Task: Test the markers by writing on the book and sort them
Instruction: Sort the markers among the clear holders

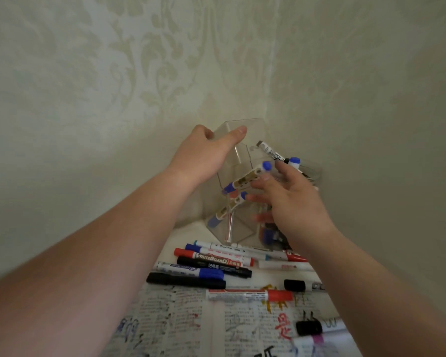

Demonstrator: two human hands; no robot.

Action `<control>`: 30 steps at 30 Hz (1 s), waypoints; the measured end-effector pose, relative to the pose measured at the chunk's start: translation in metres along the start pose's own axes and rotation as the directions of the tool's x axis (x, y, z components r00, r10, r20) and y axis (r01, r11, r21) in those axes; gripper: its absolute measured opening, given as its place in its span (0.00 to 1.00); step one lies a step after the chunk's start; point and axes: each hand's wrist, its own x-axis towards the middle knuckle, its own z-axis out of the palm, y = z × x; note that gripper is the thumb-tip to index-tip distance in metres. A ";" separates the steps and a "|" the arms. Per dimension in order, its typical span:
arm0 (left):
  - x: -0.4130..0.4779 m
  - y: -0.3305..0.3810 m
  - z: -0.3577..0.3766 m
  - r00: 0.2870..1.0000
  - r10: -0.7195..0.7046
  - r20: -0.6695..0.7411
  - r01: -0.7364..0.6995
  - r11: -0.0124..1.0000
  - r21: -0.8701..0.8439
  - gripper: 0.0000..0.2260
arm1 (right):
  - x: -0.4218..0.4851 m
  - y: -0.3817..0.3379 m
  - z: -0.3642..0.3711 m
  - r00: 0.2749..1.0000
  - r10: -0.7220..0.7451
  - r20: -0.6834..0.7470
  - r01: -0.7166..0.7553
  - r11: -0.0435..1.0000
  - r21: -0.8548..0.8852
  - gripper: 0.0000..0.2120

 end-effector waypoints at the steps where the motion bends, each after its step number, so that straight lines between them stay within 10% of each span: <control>1: 0.000 0.000 0.000 1.000 0.000 0.001 0.000 1.000 -0.004 0.34 | 0.002 0.000 0.001 1.000 0.021 0.019 -0.021 1.000 0.002 0.27; 9: -0.009 -0.010 -0.001 0.996 0.061 0.062 -0.064 0.997 0.043 0.38 | -0.024 0.018 -0.026 0.964 -0.250 0.091 0.266 0.887 -0.377 0.11; 21: -0.022 -0.030 -0.003 0.983 0.179 0.046 -0.184 0.948 0.259 0.42 | -0.023 0.041 -0.082 0.922 0.069 0.381 0.232 0.690 -0.685 0.06; 25: -0.075 -0.038 -0.019 0.917 0.396 -0.041 -0.383 0.906 0.183 0.22 | -0.034 0.029 -0.097 0.820 0.240 0.520 0.269 0.640 -0.720 0.12; 30: -0.131 -0.071 -0.033 0.867 0.350 0.356 -0.451 0.855 0.258 0.06 | -0.041 0.029 -0.094 0.740 0.371 0.561 0.394 0.436 -0.809 0.21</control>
